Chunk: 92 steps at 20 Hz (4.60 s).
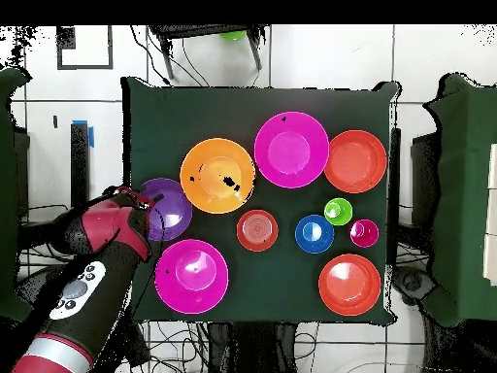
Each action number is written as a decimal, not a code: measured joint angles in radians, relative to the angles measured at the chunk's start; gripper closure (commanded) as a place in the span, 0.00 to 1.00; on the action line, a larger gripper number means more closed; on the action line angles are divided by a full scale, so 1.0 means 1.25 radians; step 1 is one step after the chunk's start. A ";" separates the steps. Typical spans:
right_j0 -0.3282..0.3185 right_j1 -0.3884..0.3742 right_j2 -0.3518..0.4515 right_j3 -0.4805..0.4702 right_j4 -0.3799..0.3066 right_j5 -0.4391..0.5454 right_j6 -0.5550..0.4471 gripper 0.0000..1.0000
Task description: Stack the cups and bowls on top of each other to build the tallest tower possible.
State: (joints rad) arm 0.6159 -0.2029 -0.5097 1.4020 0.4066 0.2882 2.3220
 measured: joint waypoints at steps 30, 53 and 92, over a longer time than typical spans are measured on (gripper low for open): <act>0.016 0.022 -0.011 -0.021 0.009 -0.003 0.000 0.00; 0.040 0.043 -0.042 -0.039 0.026 -0.002 0.000 0.00; 0.063 0.085 -0.092 -0.069 0.064 -0.002 0.000 0.00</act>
State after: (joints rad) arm 0.6943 -0.0962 -0.6246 1.3154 0.4865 0.2851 2.3222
